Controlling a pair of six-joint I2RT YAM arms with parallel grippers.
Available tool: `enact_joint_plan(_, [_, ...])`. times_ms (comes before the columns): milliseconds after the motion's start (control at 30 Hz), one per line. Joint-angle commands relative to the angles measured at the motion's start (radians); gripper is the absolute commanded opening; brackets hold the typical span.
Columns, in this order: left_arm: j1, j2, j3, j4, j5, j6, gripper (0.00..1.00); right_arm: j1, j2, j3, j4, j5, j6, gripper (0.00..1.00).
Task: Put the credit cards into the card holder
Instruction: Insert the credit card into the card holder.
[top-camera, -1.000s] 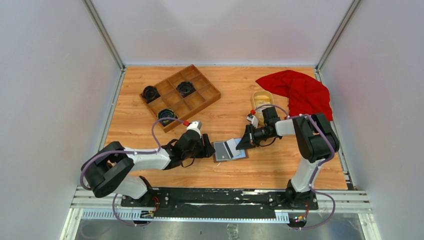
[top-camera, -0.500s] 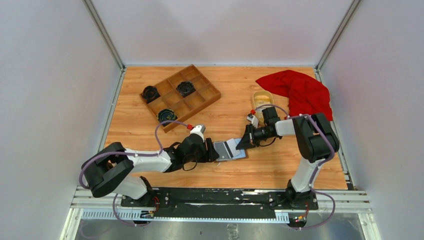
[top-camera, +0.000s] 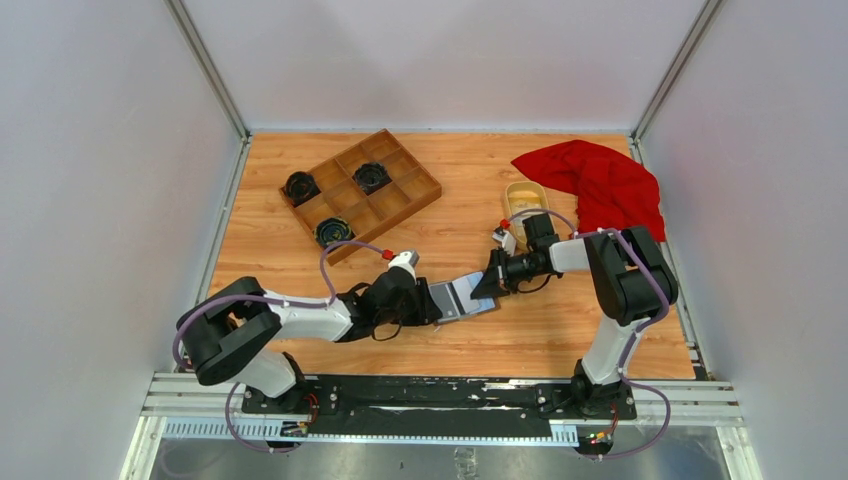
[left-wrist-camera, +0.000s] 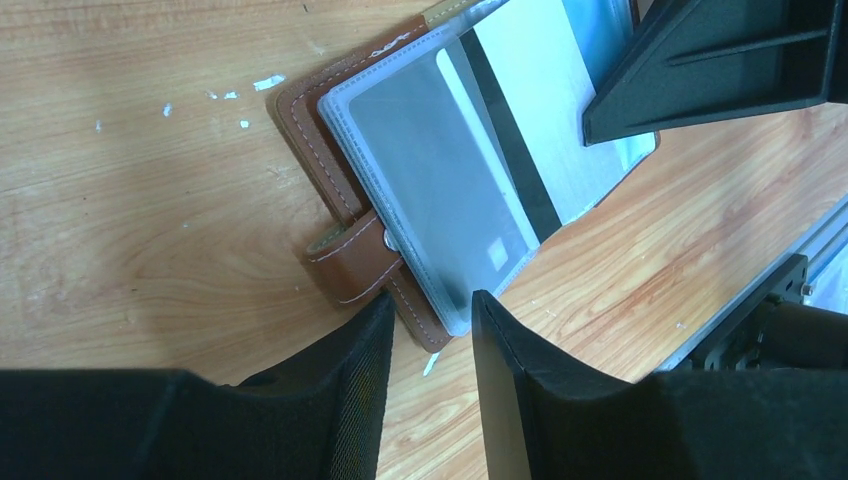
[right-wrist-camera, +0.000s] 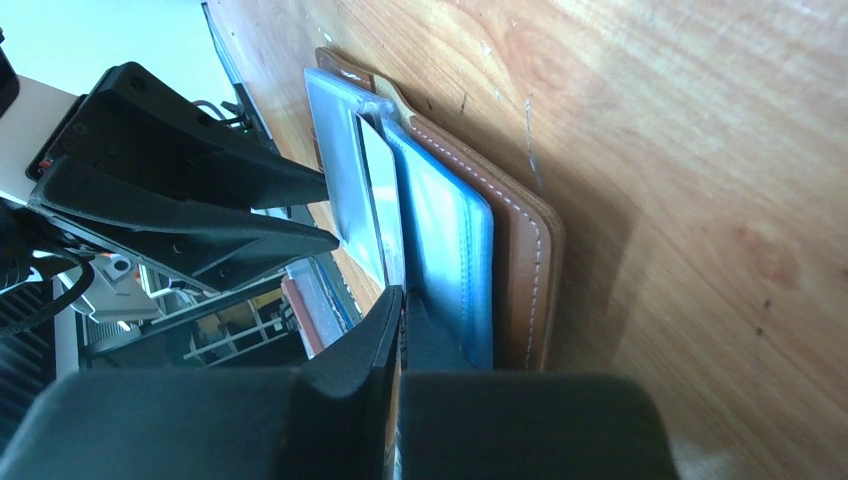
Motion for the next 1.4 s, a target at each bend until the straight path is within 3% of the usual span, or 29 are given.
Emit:
enact_joint_plan(0, [-0.019, 0.061, -0.006, -0.106, 0.017, 0.014, 0.40, 0.023, 0.000, -0.021, -0.003, 0.041, 0.008, 0.00])
enact_joint_plan(667, [-0.021, 0.085, 0.015, -0.106, 0.026, 0.025, 0.39, 0.069, -0.005, -0.010, -0.002, 0.049, -0.027, 0.00])
enact_joint_plan(1367, [-0.023, 0.073, 0.018, -0.085, 0.023, 0.033, 0.40, 0.155, 0.012, 0.083, -0.108, 0.055, -0.124, 0.00])
